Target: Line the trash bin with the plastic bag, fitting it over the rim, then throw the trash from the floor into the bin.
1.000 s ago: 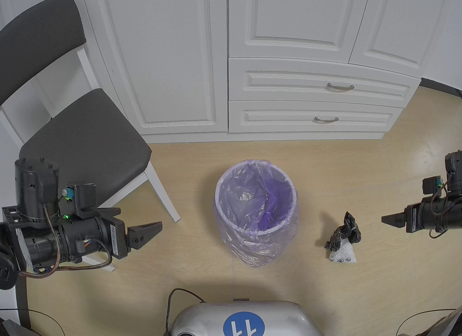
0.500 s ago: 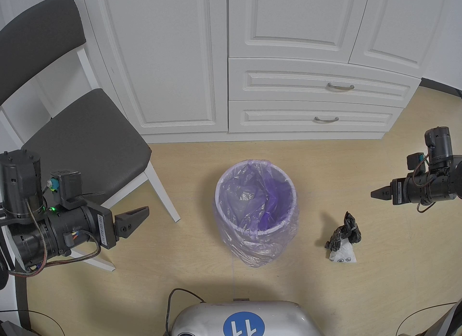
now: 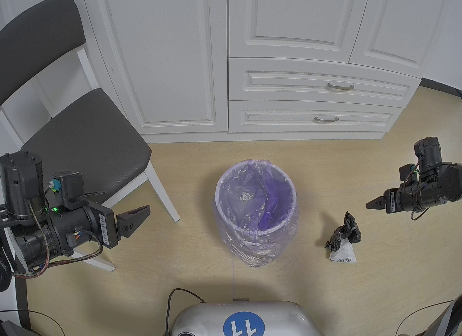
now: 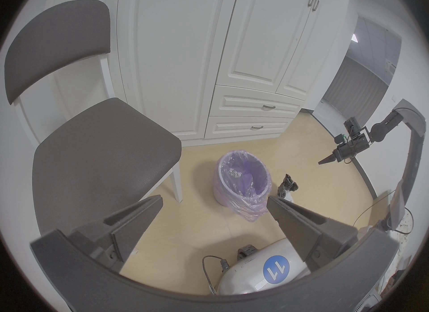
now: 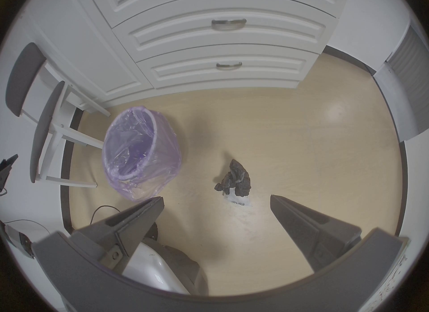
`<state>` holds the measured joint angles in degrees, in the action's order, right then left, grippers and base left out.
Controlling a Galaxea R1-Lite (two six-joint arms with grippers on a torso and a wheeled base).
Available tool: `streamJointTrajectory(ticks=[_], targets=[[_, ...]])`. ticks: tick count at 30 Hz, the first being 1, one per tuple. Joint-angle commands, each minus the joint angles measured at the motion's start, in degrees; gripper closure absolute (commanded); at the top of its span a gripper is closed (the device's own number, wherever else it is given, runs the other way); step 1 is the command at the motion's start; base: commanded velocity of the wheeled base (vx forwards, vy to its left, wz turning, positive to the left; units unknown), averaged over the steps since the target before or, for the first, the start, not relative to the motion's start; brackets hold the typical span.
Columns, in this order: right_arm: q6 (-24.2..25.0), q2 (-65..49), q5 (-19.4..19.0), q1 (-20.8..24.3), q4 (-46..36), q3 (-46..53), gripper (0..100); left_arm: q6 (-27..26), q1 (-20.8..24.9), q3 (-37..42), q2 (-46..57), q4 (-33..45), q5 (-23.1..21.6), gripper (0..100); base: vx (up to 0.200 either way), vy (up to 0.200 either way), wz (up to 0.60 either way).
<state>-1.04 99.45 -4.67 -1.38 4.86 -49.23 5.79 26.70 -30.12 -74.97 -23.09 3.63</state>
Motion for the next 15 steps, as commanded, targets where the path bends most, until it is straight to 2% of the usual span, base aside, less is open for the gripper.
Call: streamJointTrajectory(ticks=[1, 8, 15], targets=[[0.0, 5.8, 0.1, -0.5, 1.9, -0.4, 0, 0.0, -0.4, 0.1, -1.1, -0.3, 0.1, 0, 0.0, 0.0, 0.0], [0.1, 15.0, 0.2, -1.9, 8.1, -0.8, 0, -0.1, -0.5, 0.1, -1.1, -0.3, 0.1, 0, 0.0, 0.0, 0.0], [0.6, 29.2, -0.1, -3.4, 13.2, -5.4, 0, -0.1, -0.5, 0.2, -1.1, -0.3, 0.1, 0, 0.0, 0.0, 0.0]])
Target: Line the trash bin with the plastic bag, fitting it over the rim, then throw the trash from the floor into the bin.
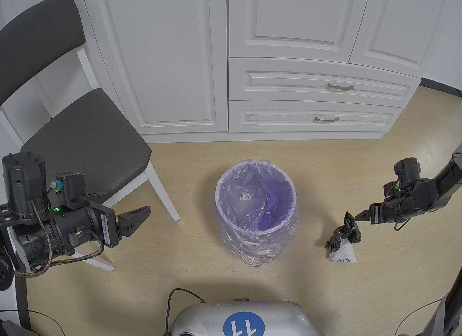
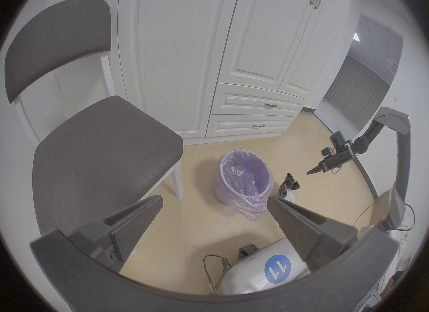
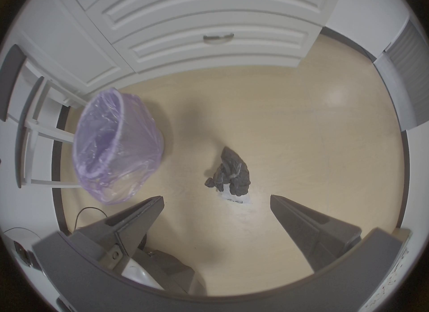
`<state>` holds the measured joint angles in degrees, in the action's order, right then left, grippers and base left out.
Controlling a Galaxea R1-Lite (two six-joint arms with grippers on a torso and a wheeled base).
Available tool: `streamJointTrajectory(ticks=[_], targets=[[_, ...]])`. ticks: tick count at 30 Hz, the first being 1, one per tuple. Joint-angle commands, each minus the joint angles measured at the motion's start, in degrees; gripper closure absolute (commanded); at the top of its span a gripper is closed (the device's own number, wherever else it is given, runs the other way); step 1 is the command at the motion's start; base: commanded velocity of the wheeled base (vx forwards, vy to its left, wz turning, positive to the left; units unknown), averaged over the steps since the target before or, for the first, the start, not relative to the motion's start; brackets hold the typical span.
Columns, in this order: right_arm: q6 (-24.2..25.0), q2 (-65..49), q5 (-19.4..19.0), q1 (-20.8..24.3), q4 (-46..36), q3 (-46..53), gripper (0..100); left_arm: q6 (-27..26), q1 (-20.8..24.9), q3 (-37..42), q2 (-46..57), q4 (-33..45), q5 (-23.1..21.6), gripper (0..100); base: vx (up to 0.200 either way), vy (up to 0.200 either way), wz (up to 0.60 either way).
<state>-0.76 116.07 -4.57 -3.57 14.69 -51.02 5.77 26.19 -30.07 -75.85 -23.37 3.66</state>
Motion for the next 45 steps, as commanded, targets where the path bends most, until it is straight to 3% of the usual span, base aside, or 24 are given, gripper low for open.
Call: streamJointTrajectory(ticks=[1, 8, 11, 18, 21, 34, 37, 45], targets=[[0.4, 15.1, -0.2, -1.2, 4.8, -4.7, 0, 0.0, 0.0, 0.0, -0.4, 0.0, 0.0, 0, 0.0, 0.0, 0.0], [4.4, 28.0, -0.1, -0.9, 10.5, -16.0, 0, 0.0, -0.3, 0.0, -1.1, 0.0, 0.0, 0, 0.0, 0.0, 0.0], [4.9, 29.7, -1.0, -1.6, 7.0, -20.8, 0, 0.0, -0.5, 0.0, -1.1, 0.0, 0.0, 0, 0.0, 0.0, 0.0], [10.0, 35.3, -3.9, -2.0, -12.3, -41.6, 0, 0.0, -0.5, 0.0, -2.9, -0.1, 0.0, 0, 0.0, 0.0, 0.0], [11.2, 39.3, -3.5, -1.4, -14.0, -47.6, 0, 0.0, -0.5, 0.2, -4.0, -1.2, 0.1, 0, 0.0, 0.0, 0.0], [10.3, 43.5, -2.6, -0.3, -25.2, -55.4, 0, -0.4, -0.4, 2.6, -7.3, -7.5, 0.1, 0, 0.0, 0.0, 0.0], [9.5, 45.0, 0.1, 0.1, -25.9, -57.7, 0, -0.4, -0.4, 2.7, -7.3, -7.5, 0.1, 0, 0.0, 0.0, 0.0], [9.7, 45.1, 0.2, 0.1, -26.1, -58.0, 0, -0.4, -0.3, 2.7, -7.9, -7.5, 0.1, 0, 0.0, 0.0, 0.0]])
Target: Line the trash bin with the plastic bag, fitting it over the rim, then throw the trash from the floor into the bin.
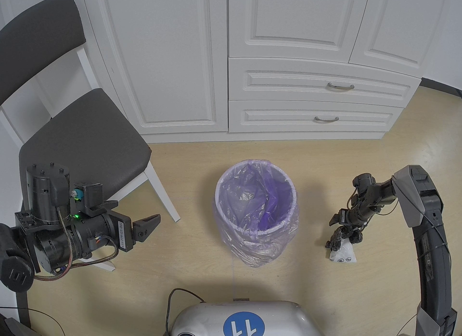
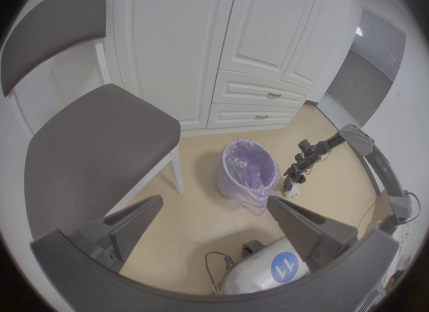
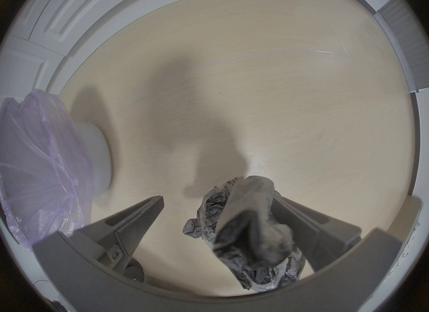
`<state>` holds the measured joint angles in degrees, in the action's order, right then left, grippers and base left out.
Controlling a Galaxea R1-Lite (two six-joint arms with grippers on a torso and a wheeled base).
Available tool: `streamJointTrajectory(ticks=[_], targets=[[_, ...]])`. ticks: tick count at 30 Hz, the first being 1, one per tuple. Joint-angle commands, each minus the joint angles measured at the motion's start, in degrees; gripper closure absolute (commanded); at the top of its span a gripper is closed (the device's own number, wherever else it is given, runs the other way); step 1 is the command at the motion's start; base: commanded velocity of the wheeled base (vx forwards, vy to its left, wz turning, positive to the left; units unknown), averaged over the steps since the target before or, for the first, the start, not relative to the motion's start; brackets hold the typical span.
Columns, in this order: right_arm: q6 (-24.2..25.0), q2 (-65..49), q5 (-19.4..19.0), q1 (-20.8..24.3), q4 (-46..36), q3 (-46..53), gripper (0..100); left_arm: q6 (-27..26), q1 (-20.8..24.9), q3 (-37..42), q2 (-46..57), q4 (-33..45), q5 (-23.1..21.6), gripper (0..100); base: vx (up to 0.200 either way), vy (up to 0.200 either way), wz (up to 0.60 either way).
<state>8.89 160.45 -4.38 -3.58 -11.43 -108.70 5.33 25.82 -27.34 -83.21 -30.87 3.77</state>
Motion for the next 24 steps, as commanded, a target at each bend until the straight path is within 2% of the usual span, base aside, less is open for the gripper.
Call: streamJointTrajectory(ticks=[1, 6, 7, 24], targets=[[0.2, 0.7, 0.0, 0.1, 0.0, -0.3, 0, 0.0, 0.0, 0.1, -0.7, 0.0, 0.0, 0, 0.0, 0.0, 0.0], [0.3, 0.7, 0.0, 0.1, -0.1, -0.3, 0, 0.0, 0.0, 0.1, -0.7, -0.3, 0.0, 0, 0.0, 0.0, 0.0], [0.4, 0.7, 0.0, 0.0, 0.0, -0.3, 100, 0.0, 0.0, 0.2, -0.8, -0.7, 0.0, 0, 0.0, 0.0, 0.0], [2.0, 0.7, 0.2, 0.1, 0.3, 0.0, 100, 0.0, 0.3, 0.3, -1.4, -0.8, 1.2, 0, 0.0, 0.0, 0.0]])
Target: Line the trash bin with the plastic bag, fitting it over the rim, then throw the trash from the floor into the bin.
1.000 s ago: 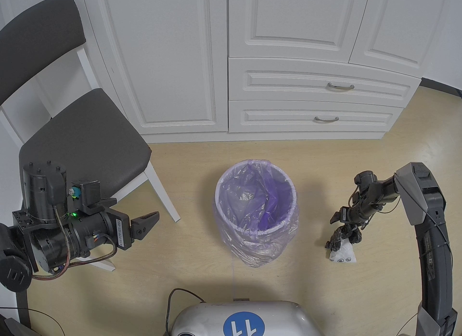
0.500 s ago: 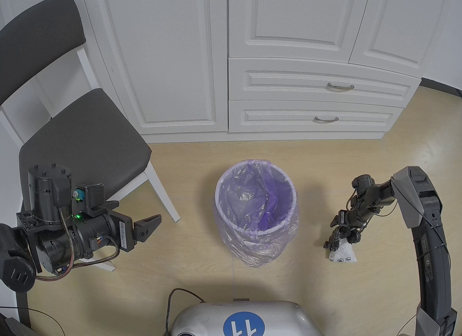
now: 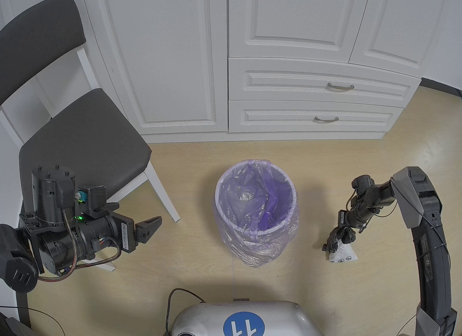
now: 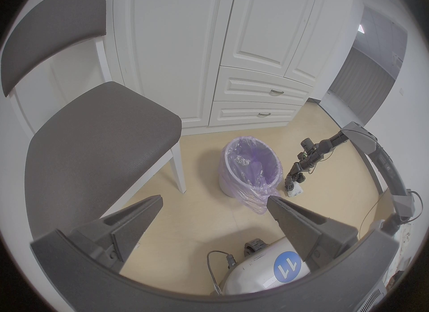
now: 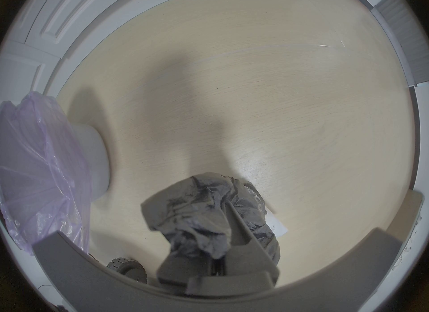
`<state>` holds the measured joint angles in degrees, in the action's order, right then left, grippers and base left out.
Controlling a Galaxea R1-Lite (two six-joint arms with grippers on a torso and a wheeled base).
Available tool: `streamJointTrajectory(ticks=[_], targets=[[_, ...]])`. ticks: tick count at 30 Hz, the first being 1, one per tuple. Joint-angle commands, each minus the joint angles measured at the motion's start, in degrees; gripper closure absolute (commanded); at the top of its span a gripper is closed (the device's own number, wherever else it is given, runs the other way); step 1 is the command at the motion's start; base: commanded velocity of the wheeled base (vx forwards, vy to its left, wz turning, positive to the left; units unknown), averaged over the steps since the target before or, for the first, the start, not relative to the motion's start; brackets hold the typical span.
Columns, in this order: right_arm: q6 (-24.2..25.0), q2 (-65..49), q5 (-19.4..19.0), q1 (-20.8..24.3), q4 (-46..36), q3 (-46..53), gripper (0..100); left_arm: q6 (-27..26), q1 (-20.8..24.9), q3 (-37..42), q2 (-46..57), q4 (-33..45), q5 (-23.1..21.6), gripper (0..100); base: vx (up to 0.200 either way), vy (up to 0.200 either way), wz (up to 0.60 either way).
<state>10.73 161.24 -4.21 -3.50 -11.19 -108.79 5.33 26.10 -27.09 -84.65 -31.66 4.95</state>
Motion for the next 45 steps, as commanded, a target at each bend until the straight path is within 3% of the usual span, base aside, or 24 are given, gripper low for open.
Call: streamJointTrajectory(ticks=[1, 20, 25, 35, 45], targets=[[0.6, -0.3, 0.2, -0.1, 0.1, 0.2, 100, 0.0, 0.0, 0.0, -0.1, 0.0, 0.1, 0, 0.0, 0.0, 0.0], [13.8, -10.7, -1.8, -0.5, 5.0, 11.2, 100, -0.1, 0.1, 0.5, 3.2, -0.1, 0.1, 0, 0.0, 0.0, 0.0], [14.1, -15.1, -4.5, -0.1, 5.7, 13.9, 100, -0.1, -0.3, 0.3, 3.3, -0.1, 0.1, 0, 0.0, 0.0, 0.0], [14.0, -21.7, -5.5, 0.5, 5.4, 17.9, 100, -0.1, -0.3, 0.2, 4.4, 0.0, 0.1, 0, 0.0, 0.0, 0.0], [13.1, -35.5, -6.1, 5.2, 5.7, 26.8, 100, -0.1, -1.1, -0.1, 5.1, -0.1, 0.1, 0, 0.0, 0.0, 0.0]])
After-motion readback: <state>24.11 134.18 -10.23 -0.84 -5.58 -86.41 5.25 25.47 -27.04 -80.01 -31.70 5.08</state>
